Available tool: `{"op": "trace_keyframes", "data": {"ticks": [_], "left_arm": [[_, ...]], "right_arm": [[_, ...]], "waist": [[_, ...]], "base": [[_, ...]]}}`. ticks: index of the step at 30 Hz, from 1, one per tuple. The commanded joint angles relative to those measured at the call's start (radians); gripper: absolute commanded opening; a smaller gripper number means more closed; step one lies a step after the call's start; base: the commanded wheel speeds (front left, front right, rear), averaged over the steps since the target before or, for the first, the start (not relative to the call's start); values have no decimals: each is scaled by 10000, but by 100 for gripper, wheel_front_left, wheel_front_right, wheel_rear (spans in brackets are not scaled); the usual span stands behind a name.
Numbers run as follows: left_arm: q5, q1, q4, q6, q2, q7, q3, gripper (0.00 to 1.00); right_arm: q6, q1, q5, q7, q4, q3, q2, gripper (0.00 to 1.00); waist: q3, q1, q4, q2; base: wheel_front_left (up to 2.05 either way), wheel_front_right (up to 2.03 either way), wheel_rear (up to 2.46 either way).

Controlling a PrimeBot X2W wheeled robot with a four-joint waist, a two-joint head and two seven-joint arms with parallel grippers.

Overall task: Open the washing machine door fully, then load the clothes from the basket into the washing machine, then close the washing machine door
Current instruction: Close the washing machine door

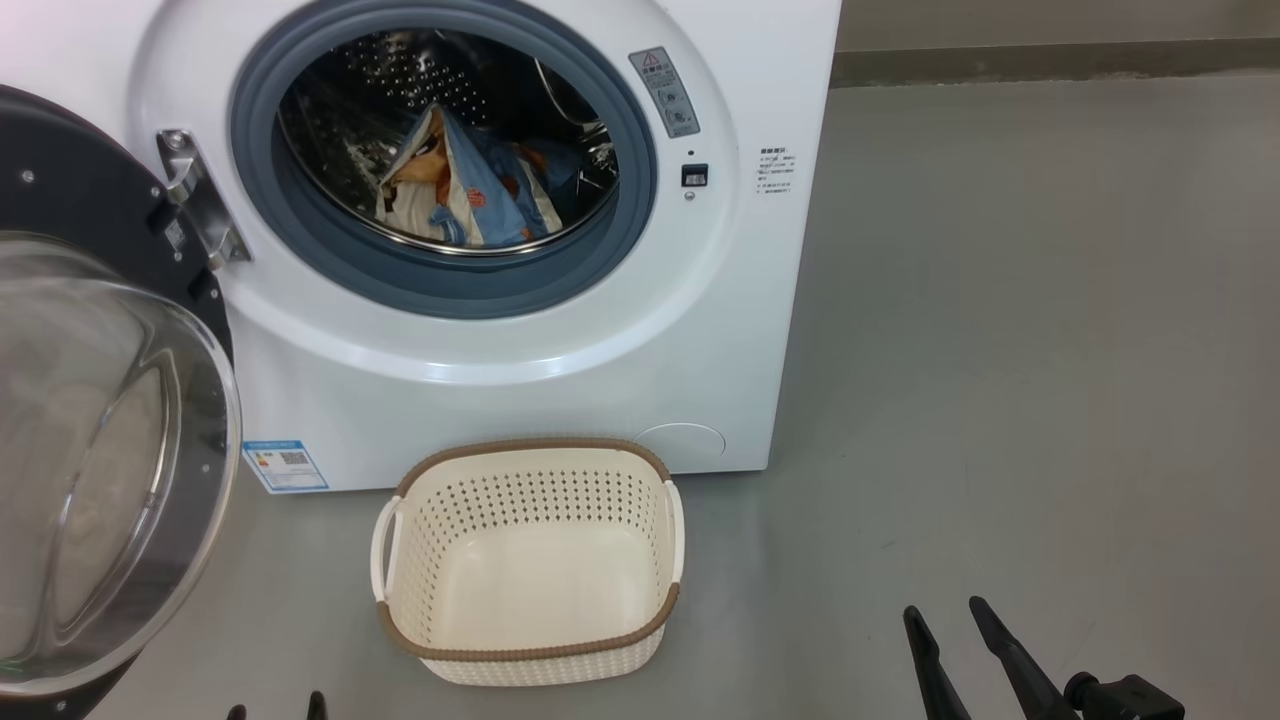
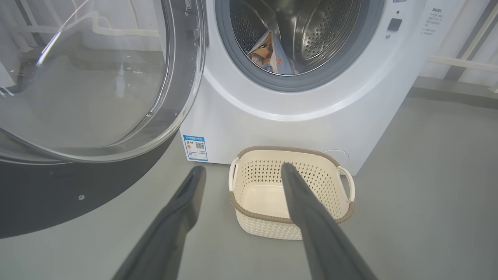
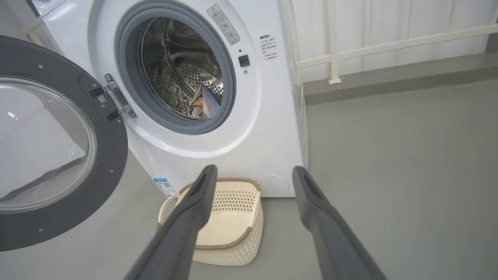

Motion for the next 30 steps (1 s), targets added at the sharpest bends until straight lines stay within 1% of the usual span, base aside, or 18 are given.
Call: {"op": "trace_keyframes", "data": {"ticks": [1, 13, 19, 24, 30], "left_arm": [[31, -368, -223, 47, 28, -65, 322, 100], [50, -349, -224, 65, 28, -65, 310, 100], [96, -370, -239, 71, 28, -65, 268, 100], [193, -394, -307, 122, 28, -65, 231, 100], [293, -381, -328, 154, 28, -65, 306, 100]], "right_arm": [[17, -322, -88, -76, -219, 278, -30, 100], [17, -318, -85, -76, -218, 277, 0, 100], [17, -248, -88, -76, -255, 192, 12, 100], [17, -241, -118, -76, -285, 162, 31, 100], [17, -408, -112, -76, -234, 237, -26, 100]], "waist": [[-6, 0, 2, 0], [-35, 0, 34, 0], [-36, 0, 217, 0], [-22, 0, 697, 0], [-41, 0, 1682, 0]], "base": [[0, 0, 0], [0, 0, 0], [0, 0, 0], [0, 0, 0], [0, 0, 0]]}}
